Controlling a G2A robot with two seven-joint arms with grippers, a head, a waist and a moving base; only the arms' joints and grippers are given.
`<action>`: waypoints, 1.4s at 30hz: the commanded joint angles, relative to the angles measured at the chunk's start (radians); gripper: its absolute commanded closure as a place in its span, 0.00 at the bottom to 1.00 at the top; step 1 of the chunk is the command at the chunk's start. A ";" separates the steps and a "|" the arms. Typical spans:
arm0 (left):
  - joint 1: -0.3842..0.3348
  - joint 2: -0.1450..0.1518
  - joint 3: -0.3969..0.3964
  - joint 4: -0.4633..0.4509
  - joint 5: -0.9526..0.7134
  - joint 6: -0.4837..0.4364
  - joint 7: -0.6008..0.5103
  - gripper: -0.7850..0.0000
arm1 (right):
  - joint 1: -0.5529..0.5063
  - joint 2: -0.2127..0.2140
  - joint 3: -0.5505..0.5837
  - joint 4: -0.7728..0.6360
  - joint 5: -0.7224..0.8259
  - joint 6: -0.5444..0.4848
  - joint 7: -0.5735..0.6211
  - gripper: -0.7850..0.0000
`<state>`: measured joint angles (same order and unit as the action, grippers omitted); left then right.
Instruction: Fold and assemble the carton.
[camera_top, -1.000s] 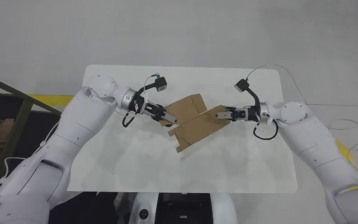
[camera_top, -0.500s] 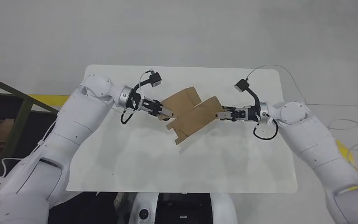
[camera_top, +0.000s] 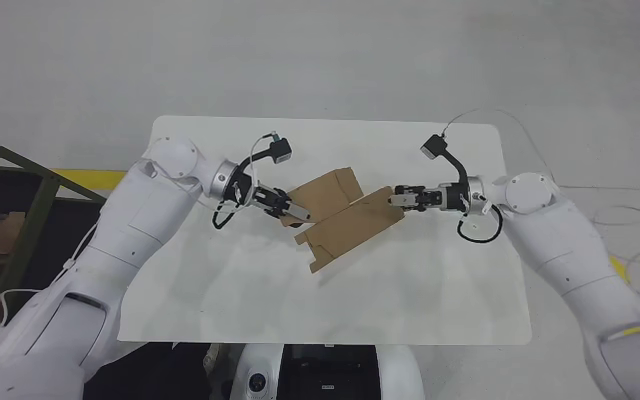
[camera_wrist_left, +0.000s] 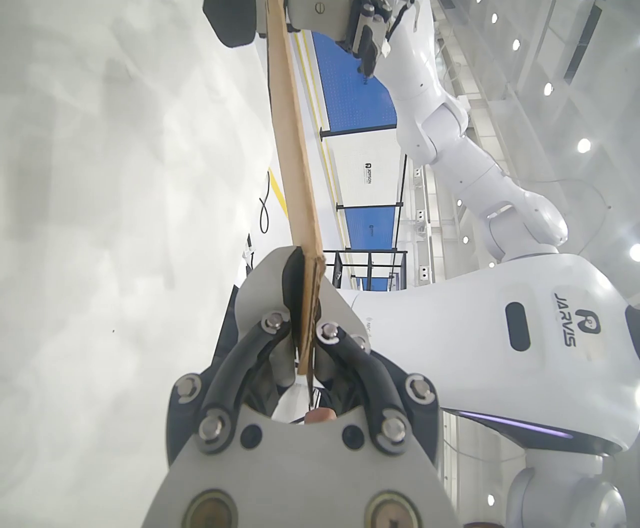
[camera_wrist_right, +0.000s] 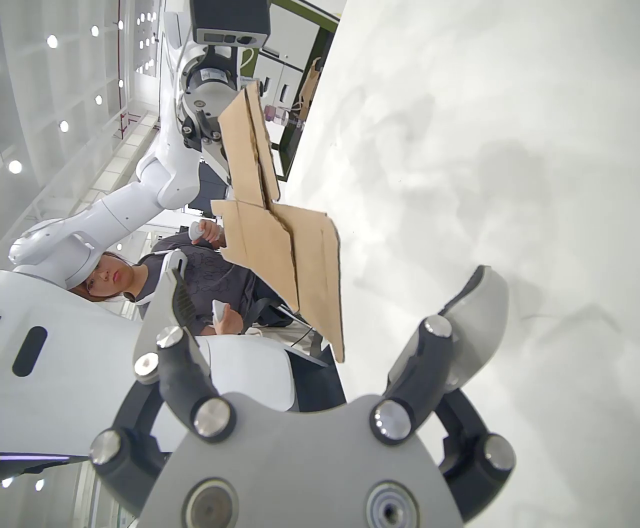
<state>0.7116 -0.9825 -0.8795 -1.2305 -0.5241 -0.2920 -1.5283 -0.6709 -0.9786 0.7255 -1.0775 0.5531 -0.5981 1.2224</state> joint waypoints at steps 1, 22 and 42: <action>0.005 0.001 -0.002 -0.005 -0.004 0.003 -0.003 1.00 | 0.010 0.000 -0.018 -0.010 0.016 0.010 0.010 0.00; -0.019 -0.011 0.033 0.016 -0.043 0.008 -0.008 1.00 | 0.035 0.057 -0.156 -0.109 0.111 -0.005 -0.005 1.00; -0.003 -0.002 -0.018 0.030 -0.119 -0.028 0.028 0.00 | 0.051 0.090 -0.201 -0.099 0.267 0.038 0.038 1.00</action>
<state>0.7034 -0.9857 -0.8924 -1.2007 -0.6379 -0.3163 -1.5040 -0.6183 -0.8894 0.5210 -1.1824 0.8102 -0.5683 1.2524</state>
